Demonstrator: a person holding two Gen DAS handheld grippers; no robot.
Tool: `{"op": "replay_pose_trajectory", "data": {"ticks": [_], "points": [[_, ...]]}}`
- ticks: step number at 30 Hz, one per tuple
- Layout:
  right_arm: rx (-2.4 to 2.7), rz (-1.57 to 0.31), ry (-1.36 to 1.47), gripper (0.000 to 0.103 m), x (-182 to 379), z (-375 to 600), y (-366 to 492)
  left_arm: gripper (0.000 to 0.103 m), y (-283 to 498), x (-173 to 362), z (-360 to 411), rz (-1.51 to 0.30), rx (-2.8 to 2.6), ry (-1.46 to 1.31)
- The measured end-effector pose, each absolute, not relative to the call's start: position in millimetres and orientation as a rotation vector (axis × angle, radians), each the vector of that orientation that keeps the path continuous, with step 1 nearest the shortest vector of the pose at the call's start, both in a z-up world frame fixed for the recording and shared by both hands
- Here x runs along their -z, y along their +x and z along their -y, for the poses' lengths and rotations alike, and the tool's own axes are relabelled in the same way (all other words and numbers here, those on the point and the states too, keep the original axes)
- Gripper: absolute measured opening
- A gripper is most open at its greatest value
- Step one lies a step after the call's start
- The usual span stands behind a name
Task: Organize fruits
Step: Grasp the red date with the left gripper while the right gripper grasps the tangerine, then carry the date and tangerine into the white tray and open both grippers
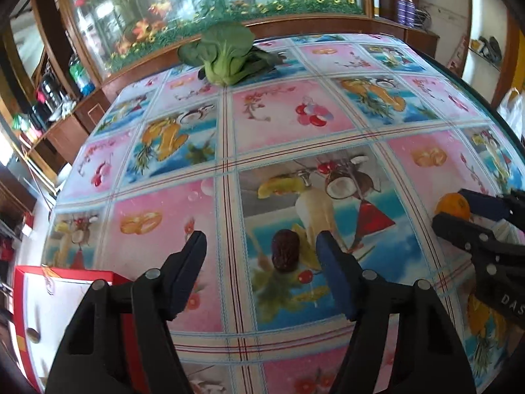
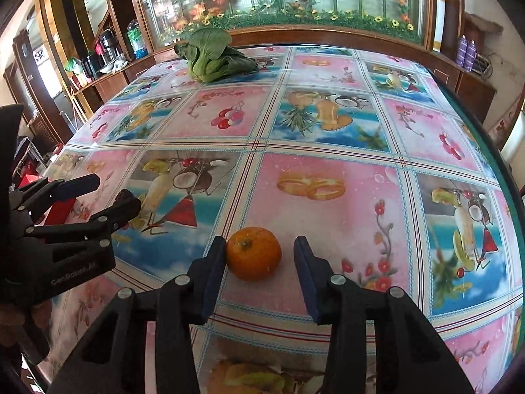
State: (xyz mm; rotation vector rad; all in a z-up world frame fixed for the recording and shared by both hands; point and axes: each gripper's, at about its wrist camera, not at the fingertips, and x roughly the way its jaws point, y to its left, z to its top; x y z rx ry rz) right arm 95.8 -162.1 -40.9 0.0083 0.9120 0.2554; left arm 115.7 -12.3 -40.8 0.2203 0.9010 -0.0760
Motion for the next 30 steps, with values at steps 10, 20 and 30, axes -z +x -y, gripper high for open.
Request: {"op": "replay_pose_trajectory", "data": {"ticks": [10,20,30], "points": [[-0.271,-0.907,-0.013,0.032,41,157,94,0.048,116,45,12,-0.917,0.116,0.160],[-0.269,-0.902,-0.011,0.031,41,156,93,0.019,112,44,20,-0.932,0.170,0.137],[-0.229,-0.838,0.046,0.030,32,170,91,0.019,65,12,20,-0.800,0.135,0.146]]}}
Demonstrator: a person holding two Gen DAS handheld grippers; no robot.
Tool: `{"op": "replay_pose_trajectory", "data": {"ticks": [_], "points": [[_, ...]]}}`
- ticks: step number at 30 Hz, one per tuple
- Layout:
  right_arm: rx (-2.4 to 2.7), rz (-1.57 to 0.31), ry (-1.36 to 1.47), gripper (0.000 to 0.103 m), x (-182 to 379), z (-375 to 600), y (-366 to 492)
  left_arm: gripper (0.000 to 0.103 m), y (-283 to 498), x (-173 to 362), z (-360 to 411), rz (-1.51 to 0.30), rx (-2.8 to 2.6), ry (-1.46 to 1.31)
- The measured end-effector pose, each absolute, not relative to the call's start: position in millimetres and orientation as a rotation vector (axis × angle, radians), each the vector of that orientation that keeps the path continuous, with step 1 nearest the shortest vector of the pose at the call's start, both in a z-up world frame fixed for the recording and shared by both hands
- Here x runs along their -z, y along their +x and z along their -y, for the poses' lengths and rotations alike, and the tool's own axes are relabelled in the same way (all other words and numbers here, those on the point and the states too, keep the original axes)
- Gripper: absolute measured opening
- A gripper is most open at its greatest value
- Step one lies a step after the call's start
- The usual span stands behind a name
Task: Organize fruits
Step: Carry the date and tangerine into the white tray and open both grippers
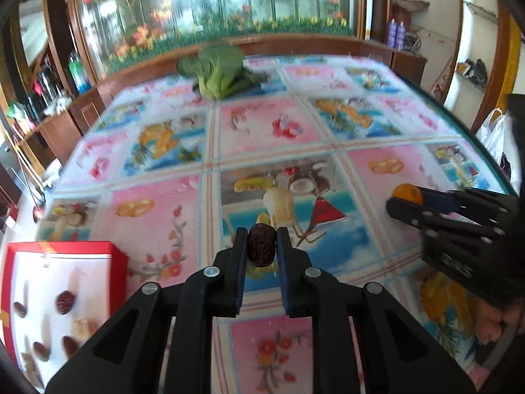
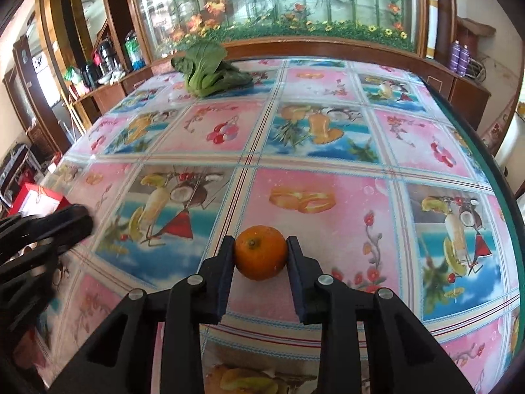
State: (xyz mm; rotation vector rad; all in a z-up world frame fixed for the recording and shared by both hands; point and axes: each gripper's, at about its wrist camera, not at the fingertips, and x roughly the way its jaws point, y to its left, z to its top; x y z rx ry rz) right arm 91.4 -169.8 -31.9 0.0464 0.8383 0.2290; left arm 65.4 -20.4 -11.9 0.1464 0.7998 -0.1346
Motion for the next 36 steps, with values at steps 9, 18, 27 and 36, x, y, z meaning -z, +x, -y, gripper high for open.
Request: {"op": "replay_pose_trajectory", "data": {"ticks": [9,18,27,36], "points": [[-0.195,-0.775,0.098,0.030,27,179,88,0.019,9,-41,-4,-0.603,-0.003,0.185],[-0.193,-0.722,0.140,0.030,20,177,74,0.019,-26,-57,-61,-0.562,-0.131,0.135],[-0.393,-0.693,0.217,0.030,-1,112,40,0.019,-51,-46,-127,-0.580,-0.226,0.045],[-0.637,-0.715,0.112,0.030,-18,-3,8,0.019,-71,-32,-173,-0.596,-0.300,-0.003]]}}
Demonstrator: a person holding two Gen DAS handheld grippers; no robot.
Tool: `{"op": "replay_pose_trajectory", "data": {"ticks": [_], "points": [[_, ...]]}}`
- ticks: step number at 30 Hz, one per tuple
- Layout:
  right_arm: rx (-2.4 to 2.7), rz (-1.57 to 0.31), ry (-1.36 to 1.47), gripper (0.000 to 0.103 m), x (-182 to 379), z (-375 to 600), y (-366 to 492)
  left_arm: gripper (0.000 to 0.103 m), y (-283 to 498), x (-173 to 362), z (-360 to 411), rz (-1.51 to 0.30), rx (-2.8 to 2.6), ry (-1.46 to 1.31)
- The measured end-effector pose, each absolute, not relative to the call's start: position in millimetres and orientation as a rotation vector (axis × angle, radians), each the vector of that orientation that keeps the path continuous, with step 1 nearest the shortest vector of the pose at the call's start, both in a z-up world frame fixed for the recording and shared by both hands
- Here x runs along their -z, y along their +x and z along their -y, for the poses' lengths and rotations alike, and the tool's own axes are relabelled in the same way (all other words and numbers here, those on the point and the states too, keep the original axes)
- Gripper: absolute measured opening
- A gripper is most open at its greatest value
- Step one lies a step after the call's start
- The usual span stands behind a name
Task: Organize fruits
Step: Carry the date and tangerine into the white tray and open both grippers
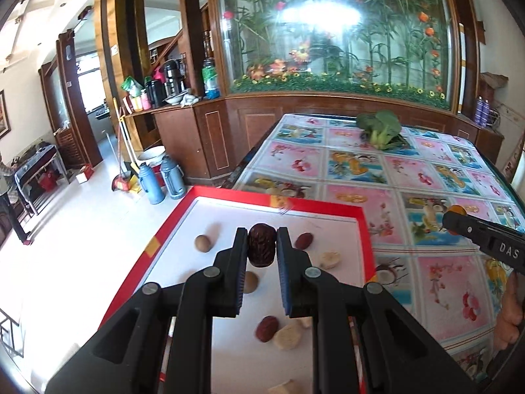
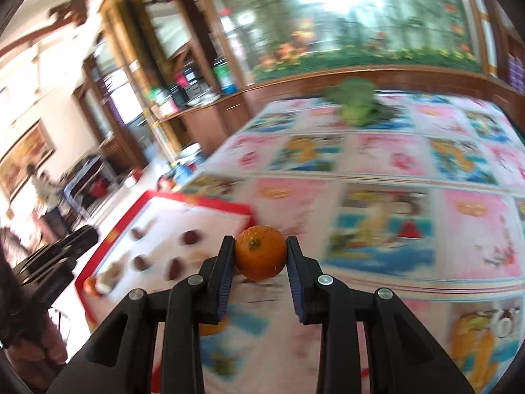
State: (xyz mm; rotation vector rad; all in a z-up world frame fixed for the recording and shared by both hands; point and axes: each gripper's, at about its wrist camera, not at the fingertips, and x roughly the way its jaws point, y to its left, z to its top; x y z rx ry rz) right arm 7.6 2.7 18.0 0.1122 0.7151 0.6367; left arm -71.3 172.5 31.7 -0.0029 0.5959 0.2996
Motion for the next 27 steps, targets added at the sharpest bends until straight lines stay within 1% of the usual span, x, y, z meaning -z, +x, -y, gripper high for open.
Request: {"op": "replay_pose_trajectory", "data": {"ticks": [5,9,18,25,27], "points": [[-0.720,-0.704,0.029,0.030,-20,-48,-16,0.019,-78,-17,-195,-0.626,-0.331,-0.030],[-0.744,-0.714,-0.027,0.030,-10,-70,-26,0.019,-81,-6,-206,-0.649,-0.344,-0.042],[-0.758,-0.768,-0.090,0.030,16,-88,-37,0.019,-92,17,-229,-0.693,-0.370,-0.054],[-0.757,-0.742,-0.143,0.030,20,-94,-51,0.019,-87,28,-228,-0.732,-0.362,-0.046],[-0.759,-0.742,-0.143,0.031,20,-94,-51,0.019,-86,30,-227,-0.736,-0.363,-0.045]]}}
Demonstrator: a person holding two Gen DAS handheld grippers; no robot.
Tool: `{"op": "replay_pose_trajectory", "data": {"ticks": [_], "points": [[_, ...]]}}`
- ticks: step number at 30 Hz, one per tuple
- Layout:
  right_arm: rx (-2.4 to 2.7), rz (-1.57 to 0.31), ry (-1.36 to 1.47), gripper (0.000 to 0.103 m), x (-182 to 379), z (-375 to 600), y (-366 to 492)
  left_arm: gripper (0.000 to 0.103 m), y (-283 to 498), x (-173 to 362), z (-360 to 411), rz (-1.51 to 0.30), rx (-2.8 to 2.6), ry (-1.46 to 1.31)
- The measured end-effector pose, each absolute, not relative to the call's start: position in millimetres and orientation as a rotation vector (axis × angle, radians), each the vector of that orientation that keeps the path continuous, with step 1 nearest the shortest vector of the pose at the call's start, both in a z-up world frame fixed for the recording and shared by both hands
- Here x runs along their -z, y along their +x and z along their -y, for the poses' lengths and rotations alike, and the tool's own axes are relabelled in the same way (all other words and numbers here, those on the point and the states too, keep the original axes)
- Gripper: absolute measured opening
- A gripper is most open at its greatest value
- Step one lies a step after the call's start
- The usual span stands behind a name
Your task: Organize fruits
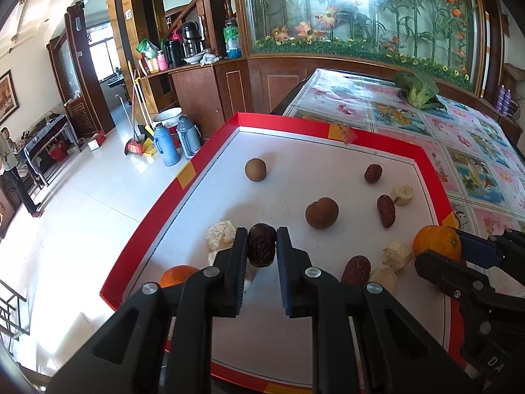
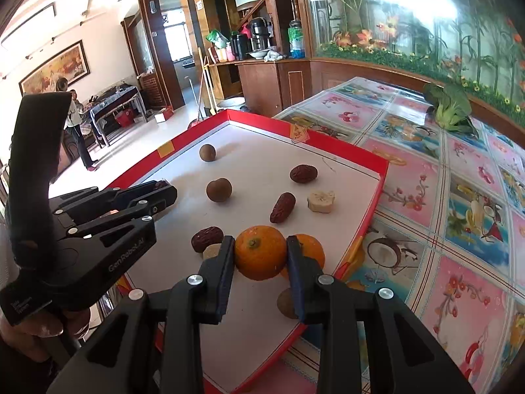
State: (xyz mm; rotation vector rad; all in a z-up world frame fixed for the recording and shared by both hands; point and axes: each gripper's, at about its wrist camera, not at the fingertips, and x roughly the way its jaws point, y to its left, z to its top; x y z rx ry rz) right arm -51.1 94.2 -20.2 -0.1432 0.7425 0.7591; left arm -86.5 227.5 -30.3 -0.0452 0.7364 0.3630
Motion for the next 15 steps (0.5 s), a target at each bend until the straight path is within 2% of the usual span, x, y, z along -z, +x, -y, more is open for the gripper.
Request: {"op": "replay_pose_trajectory", "data": {"ticks": [6,7,9,12,13,14,15], "points": [[-0.760,-0.747,-0.118,0.033,21,-89,-49,0.020,-87,33,-226,-0.744,-0.378,-0.041],[-0.760,-0.745,-0.112,0.035,21,-88,-49,0.020,-87,33,-226,-0.746,-0.377,-0.043],[-0.760,-0.739,-0.092,0.046,20,-83,-49,0.024,-88,33,-224,-0.748,-0.373,-0.045],[-0.768,-0.726,-0.063,0.049,16,-74,-50,0.048,-91,30,-219,-0.738,-0.373,-0.036],[-0.767,-0.720,-0.057,0.049,15,-72,-50,0.067,-92,29,-217,-0.729,-0.393,-0.019],[-0.766,-0.713,-0.050,0.049,14,-69,-51,0.080,-94,27,-215,-0.716,-0.408,-0.005],[-0.764,-0.704,-0.042,0.049,11,-65,-52,0.082,-97,24,-212,-0.695,-0.420,0.011]]}}
